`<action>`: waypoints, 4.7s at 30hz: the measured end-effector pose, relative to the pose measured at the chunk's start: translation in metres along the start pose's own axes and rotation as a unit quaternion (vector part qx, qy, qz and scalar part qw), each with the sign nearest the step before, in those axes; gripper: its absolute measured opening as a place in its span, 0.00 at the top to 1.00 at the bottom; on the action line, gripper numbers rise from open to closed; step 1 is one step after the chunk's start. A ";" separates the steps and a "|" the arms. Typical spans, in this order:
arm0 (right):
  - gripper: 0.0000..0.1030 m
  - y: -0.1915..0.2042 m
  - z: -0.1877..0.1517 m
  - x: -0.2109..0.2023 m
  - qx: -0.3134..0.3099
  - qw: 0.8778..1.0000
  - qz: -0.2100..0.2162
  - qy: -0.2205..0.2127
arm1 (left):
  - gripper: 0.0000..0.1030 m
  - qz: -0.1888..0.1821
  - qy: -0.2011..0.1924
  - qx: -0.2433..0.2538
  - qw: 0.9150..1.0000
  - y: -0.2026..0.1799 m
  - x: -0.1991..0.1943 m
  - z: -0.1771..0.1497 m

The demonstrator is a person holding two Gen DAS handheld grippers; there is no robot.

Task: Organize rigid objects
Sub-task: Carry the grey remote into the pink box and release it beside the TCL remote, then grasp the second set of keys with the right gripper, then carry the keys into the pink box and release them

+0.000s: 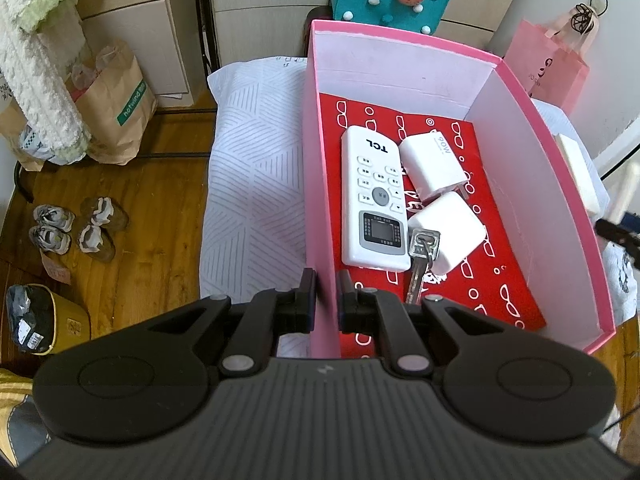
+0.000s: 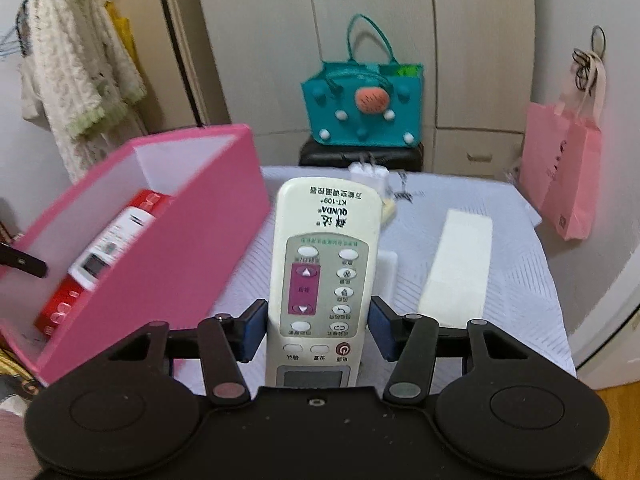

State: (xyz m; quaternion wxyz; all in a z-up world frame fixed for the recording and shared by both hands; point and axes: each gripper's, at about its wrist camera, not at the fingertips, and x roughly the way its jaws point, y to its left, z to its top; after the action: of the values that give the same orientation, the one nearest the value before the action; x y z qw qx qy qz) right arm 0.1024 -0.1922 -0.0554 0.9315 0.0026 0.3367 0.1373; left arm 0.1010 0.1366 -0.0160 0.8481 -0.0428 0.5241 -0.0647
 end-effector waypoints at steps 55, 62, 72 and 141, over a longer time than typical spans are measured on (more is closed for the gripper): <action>0.40 0.124 0.088 0.081 0.100 0.968 0.172 0.155 | 0.88 -0.041 0.006 -0.024 0.999 0.016 -0.002 0.002; 0.40 0.095 0.079 -0.009 -0.002 0.993 0.107 0.057 | 0.88 -0.038 0.000 -0.021 0.999 0.016 -0.003 -0.001; 0.40 0.017 0.027 -0.041 -0.019 0.996 0.074 0.055 | 0.89 -0.038 -0.009 -0.042 0.998 0.018 -0.006 -0.005; 0.72 0.028 0.033 -0.060 -0.021 0.982 0.124 -0.138 | 0.89 -0.037 -0.011 -0.034 0.999 0.015 -0.008 -0.006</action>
State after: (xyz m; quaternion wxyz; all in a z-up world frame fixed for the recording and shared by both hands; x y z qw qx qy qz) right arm 0.0724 -0.1779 0.0106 0.9446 0.0437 0.1986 0.2576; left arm 0.0933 0.1522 -0.0138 0.8488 -0.0915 0.5149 -0.0776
